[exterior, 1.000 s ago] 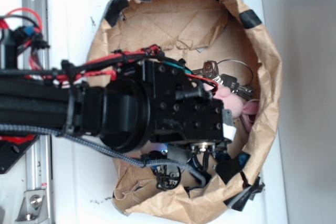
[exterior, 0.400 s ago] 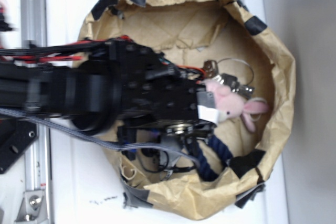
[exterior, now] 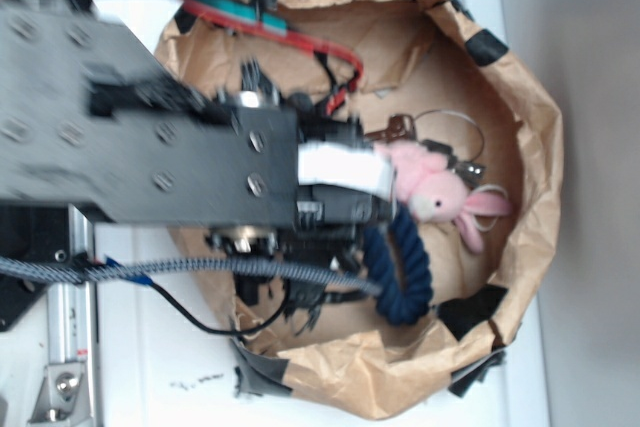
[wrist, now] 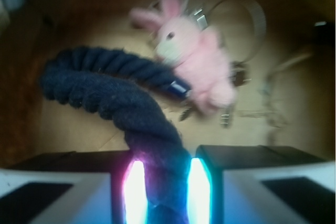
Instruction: Grab the blue rope.
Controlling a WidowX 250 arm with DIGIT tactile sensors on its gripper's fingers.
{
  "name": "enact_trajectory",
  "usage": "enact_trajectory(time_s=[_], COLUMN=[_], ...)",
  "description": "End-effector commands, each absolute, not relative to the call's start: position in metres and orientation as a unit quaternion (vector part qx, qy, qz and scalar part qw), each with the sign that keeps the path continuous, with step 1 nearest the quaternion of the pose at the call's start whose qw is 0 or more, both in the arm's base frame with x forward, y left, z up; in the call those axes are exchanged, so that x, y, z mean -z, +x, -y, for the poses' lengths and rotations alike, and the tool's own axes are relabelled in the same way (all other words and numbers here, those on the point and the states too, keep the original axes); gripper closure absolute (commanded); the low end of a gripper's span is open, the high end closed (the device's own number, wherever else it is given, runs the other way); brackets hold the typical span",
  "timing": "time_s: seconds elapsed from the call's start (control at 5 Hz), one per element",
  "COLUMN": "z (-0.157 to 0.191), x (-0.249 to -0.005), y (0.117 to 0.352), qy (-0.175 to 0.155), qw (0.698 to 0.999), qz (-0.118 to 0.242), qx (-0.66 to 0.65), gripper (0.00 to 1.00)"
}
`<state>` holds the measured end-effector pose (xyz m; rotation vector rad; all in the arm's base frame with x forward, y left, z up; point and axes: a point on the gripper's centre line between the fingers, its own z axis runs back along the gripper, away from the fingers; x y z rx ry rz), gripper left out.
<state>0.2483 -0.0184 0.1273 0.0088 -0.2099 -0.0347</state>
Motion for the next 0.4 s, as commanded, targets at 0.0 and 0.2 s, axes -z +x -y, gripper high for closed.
enact_trajectory(time_s=[0.0,0.2], z=[-0.008,-0.006], x=[-0.176,-0.165], y=[0.253,0.256], qy=[0.002,0.006], qw=[0.99,0.99], qz=[0.137,0.113], qx=[-0.045,-0.087], gripper=[1.0,1.0])
